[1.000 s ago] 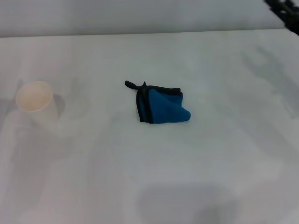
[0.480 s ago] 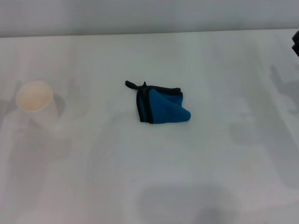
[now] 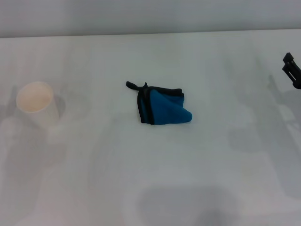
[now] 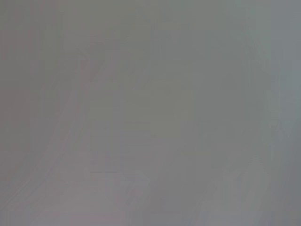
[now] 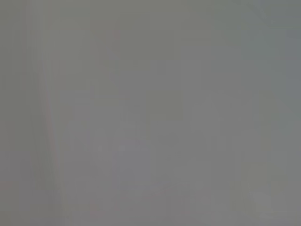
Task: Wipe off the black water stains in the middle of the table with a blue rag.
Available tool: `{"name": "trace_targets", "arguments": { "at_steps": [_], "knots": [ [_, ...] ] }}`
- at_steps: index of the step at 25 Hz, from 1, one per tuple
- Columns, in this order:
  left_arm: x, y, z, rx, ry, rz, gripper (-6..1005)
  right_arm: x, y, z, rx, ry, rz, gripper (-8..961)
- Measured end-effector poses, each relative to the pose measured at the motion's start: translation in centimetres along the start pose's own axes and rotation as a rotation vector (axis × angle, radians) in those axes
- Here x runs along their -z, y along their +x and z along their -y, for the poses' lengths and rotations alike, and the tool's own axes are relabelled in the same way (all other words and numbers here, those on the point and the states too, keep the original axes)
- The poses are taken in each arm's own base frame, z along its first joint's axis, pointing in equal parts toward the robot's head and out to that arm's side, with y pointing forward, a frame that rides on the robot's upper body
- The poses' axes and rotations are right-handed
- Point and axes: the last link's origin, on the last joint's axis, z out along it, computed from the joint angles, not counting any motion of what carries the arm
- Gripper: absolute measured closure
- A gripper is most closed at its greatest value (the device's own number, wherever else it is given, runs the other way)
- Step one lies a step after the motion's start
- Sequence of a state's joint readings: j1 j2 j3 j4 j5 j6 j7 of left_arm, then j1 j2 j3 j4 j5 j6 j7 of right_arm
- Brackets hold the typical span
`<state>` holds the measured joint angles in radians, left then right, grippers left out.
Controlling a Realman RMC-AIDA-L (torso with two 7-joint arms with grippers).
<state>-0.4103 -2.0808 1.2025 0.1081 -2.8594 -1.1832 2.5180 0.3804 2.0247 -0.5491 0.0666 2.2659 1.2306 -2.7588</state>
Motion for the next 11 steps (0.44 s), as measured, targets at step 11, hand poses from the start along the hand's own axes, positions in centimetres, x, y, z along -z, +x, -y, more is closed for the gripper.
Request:
{"name": "trace_targets", "arguments": {
  "at_steps": [11],
  "knots": [
    [0.84, -0.4, 0.52, 0.003, 0.021, 0.015, 123, 0.35, 0.44, -0.32, -0.029, 0.006, -0.011, 109]
  ]
}}
